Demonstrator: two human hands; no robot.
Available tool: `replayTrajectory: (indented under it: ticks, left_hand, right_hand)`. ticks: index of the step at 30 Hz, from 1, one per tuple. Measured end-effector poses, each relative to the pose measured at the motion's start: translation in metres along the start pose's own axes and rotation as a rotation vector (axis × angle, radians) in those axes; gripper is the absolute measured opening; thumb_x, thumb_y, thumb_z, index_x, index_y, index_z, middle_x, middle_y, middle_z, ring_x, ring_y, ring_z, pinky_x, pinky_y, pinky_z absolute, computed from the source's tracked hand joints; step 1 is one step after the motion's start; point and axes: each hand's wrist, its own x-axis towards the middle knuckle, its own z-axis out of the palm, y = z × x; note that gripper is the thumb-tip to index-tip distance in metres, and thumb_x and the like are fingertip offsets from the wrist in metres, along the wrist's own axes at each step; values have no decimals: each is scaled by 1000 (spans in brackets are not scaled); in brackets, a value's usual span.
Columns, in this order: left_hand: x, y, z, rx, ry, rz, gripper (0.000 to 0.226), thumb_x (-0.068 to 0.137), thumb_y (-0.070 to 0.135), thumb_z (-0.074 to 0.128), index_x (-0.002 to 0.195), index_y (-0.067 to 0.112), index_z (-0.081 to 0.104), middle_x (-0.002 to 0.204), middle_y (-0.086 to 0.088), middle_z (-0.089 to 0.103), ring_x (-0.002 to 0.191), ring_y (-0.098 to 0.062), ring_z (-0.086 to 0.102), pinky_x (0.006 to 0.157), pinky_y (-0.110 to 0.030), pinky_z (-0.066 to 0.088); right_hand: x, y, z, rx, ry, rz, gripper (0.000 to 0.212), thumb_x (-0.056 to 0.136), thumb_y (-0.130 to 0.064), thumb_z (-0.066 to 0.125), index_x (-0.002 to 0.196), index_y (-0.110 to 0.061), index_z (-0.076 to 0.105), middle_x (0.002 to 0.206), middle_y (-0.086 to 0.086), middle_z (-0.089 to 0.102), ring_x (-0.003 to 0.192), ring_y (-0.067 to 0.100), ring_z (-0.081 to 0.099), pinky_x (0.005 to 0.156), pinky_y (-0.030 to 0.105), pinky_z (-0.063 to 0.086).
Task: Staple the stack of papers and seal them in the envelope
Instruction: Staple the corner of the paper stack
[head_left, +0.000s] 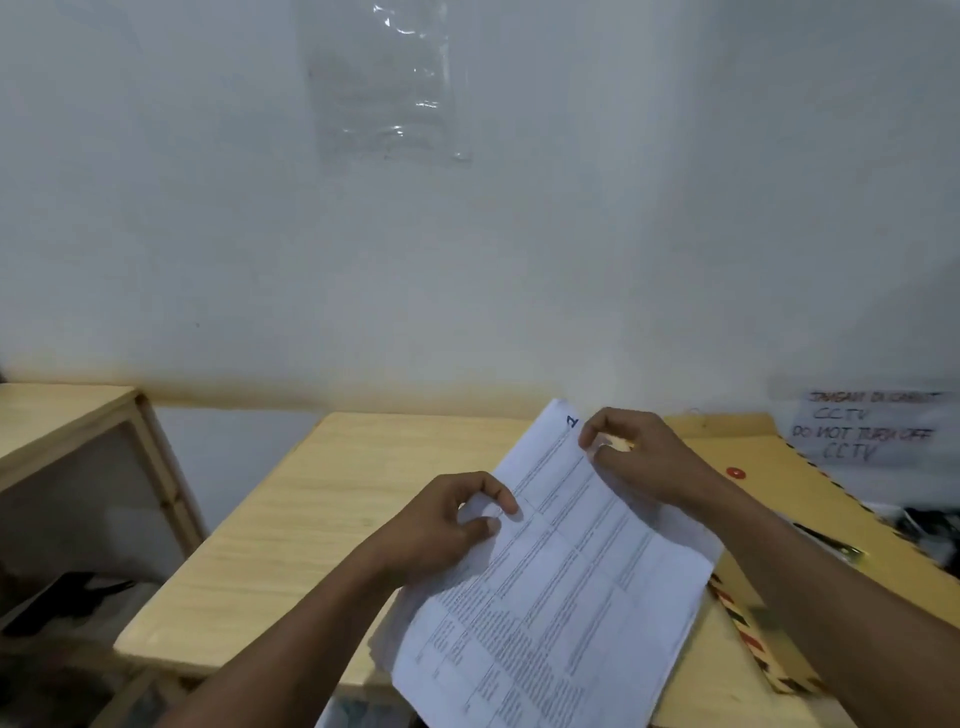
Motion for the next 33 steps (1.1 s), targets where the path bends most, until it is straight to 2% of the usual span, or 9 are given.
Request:
replayTrajectory:
  ticks: [2, 8, 11, 17, 19, 20, 23, 28, 33]
  left_hand:
    - [0, 1, 2, 8, -40, -2, 22, 92, 4, 60, 95, 22, 73, 111, 9, 73, 100, -6, 68, 85, -24, 52]
    - [13, 9, 8, -16, -43, -41, 7, 97, 16, 63, 100, 21, 67, 114, 5, 70, 91, -21, 73, 74, -30, 57]
    - [34, 15, 20, -48, 66, -45, 12, 97, 13, 60, 102, 21, 68, 116, 4, 69, 98, -20, 72, 85, -35, 56]
    - [49, 11, 46, 6, 155, -11, 18, 94, 14, 60, 97, 30, 66, 114, 6, 70, 109, -12, 66, 93, -45, 56]
    - [50, 12, 49, 33, 129, -14, 19, 95, 13, 57, 96, 29, 68, 105, 7, 70, 95, -13, 66, 83, -40, 58]
    - [50, 14, 51, 37, 107, -18, 20, 95, 12, 55, 94, 27, 68, 92, 8, 69, 76, -13, 64, 69, -34, 55]
    - [52, 20, 54, 54, 44, -64, 22, 98, 9, 49, 93, 17, 69, 58, 13, 53, 47, -10, 37, 48, -23, 31]
    - [56, 19, 53, 20, -65, -86, 27, 96, 11, 47, 85, 17, 71, 74, -10, 54, 66, -21, 41, 64, -29, 33]
    - [58, 10, 52, 5, -57, -71, 31, 96, 14, 46, 86, 27, 72, 88, -29, 64, 75, -21, 44, 71, -32, 34]
  right_hand:
    - [-2, 1, 3, 93, -9, 27, 21, 89, -3, 57, 80, -16, 71, 82, -8, 69, 79, 10, 60, 72, 16, 45]
    - [-14, 12, 8, 166, 36, 67, 24, 92, -4, 58, 82, -16, 76, 95, -2, 77, 90, 1, 66, 80, 18, 48]
    - [-16, 9, 13, 171, 20, 44, 23, 92, 0, 56, 87, -12, 75, 97, -1, 76, 86, -4, 65, 75, 9, 48]
    - [-19, 19, 13, 193, 72, 45, 21, 91, -5, 59, 92, -23, 69, 94, -1, 74, 80, 12, 66, 70, 29, 51]
    - [-20, 20, 13, 169, 42, 26, 20, 92, -4, 58, 92, -21, 70, 96, -4, 75, 89, 10, 67, 75, 24, 50]
    - [-19, 20, 14, 145, 25, 10, 20, 92, -3, 57, 91, -18, 70, 97, -6, 74, 93, 6, 67, 77, 20, 48]
    - [-16, 16, 15, 101, -14, 0, 20, 92, 1, 54, 87, -11, 70, 92, -7, 73, 90, -3, 65, 81, 17, 45]
    - [-11, 17, 13, 87, -1, 39, 27, 88, 3, 51, 79, -15, 69, 81, -6, 71, 75, -3, 63, 71, 20, 46]
    - [-10, 18, 13, 53, -30, 67, 27, 89, -1, 53, 77, -18, 69, 81, -8, 72, 77, 1, 65, 72, 21, 47]
